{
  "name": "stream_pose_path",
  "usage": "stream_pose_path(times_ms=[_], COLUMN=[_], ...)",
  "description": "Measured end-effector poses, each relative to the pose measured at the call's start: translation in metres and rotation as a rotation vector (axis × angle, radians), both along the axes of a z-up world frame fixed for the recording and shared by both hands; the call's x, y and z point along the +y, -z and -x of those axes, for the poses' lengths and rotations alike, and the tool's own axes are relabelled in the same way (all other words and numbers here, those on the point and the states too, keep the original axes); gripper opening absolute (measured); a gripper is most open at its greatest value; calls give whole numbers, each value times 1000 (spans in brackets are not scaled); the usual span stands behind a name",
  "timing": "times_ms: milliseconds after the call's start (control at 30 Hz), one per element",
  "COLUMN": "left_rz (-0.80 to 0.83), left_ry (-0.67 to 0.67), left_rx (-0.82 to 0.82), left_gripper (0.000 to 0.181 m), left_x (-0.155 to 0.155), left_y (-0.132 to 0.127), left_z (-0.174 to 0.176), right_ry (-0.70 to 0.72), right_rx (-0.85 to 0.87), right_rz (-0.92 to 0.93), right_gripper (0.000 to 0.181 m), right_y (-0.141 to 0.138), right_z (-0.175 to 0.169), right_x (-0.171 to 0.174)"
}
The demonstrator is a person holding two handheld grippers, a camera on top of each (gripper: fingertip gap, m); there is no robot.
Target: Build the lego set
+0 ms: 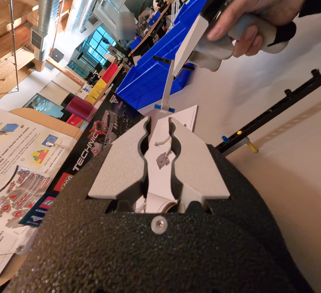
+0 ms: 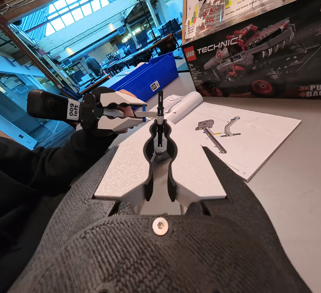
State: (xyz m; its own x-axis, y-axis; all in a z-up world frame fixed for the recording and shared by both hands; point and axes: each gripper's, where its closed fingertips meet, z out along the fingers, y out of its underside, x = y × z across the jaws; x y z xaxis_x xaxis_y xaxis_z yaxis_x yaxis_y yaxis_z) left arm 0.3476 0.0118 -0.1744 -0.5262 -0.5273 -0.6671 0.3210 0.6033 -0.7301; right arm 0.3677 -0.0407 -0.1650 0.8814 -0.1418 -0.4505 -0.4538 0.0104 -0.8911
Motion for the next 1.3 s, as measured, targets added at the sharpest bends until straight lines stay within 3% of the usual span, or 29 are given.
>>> stream_pose_path(times_ms=[167, 333, 633, 733, 1000, 1167, 1300], left_rz=[110, 197, 372, 390, 352, 314, 313], left_ry=[64, 31, 68, 51, 12, 22, 14], left_rx=[35, 128, 320, 324, 336, 351, 345], left_gripper=[22, 31, 24, 24, 0, 0, 0], left_x=[-6, 0, -7, -3, 4, 2, 6], left_y=[-11, -11, -13, -14, -8, -2, -1], left_z=[7, 1, 3, 1, -3, -2, -3], right_ry=[18, 52, 80, 70, 25, -43, -13], right_rx=[-10, -34, -108, -145, -217, -255, -199], right_rz=[5, 3, 27, 55, 124, 219, 172], right_gripper=[4, 4, 4, 4, 7, 4, 4], right_y=[-1, -5, -10, -9, -5, 8, 3], right_z=[-2, -5, -4, -1, 9, 19, 13], right_x=[1, 4, 8, 12, 16, 17, 15])
